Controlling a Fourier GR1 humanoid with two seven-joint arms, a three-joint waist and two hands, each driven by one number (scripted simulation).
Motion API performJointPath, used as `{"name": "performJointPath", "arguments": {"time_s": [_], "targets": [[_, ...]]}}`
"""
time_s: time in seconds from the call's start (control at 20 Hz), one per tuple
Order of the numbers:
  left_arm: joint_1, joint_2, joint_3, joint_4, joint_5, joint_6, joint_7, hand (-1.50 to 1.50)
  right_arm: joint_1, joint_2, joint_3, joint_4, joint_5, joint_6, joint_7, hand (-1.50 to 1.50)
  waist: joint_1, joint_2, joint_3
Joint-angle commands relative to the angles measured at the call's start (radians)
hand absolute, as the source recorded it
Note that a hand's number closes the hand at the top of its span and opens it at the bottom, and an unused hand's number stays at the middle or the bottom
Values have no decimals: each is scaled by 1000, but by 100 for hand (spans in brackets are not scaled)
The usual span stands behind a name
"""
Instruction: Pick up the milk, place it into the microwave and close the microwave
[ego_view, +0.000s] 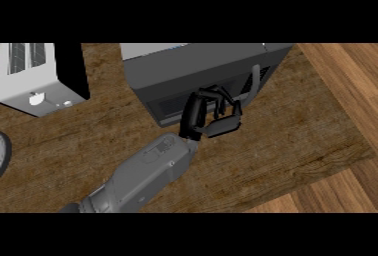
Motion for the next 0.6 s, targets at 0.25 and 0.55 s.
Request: {"name": "performJointPath", "arguments": {"time_s": [0.25, 0.55], "targets": [[-98, 1, 47, 81, 46, -10, -31, 150, -34, -47, -31, 44, -10, 20, -1, -150, -6, 13, 0], [-106, 1, 37, 95, 67, 0, -54, 150, -50, -104, -51, 51, 28, 26, -8, -150, -10, 11, 1]]}}
